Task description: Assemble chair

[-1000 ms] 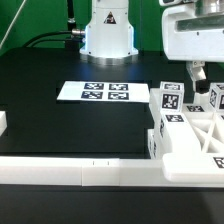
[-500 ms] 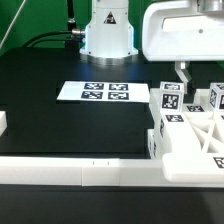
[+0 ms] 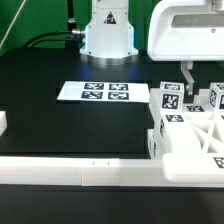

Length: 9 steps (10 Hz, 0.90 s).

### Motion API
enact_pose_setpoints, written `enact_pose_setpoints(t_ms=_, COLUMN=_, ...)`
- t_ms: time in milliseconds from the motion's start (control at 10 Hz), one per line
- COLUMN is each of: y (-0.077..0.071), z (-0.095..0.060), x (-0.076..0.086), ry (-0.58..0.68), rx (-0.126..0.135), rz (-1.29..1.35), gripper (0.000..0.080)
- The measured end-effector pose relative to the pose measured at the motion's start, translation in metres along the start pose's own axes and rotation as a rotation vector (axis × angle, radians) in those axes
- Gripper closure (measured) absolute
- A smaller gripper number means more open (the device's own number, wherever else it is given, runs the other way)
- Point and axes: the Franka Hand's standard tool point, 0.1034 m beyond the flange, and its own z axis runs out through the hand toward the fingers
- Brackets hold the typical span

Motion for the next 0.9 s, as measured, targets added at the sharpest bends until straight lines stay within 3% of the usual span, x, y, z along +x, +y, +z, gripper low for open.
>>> enact_pose_setpoints(t_ms=100, y=0.0002, z=0.0003, x=-0.0002, ry=0.001, rx=-0.002, rz=-0.070, gripper=0.0151)
enact_pose_setpoints(t_ms=200, y=0.0013, z=0.0005, x=-0.0001, ry=0.002, rx=-0.004, rz=-0.148, gripper=0.0235)
enact_pose_setpoints(t_ms=300, y=0.0014, z=0.0005, x=0.0000, ry=0.002, rx=-0.004, rz=-0.150, gripper=0.0371)
enact_pose_setpoints(t_ms=400, y=0.0016, z=0.0005, x=0.0000, ry=0.002, rx=-0.004, rz=-0.149, gripper=0.0371)
enact_pose_setpoints(t_ms=500, y=0.0019, z=0.0005, x=0.0002, ry=0.003, rx=-0.005, rz=-0.148, gripper=0.0515)
enact_pose_setpoints(t_ms=700, y=0.0025, z=0.0003, x=0.0003, ry=0.005, rx=-0.002, rz=-0.114, gripper=0.0515)
enact_pose_setpoints(t_ms=900, y=0.0014, z=0.0002, x=-0.0017, ry=0.027, rx=0.017, rz=0.125, gripper=0.0515)
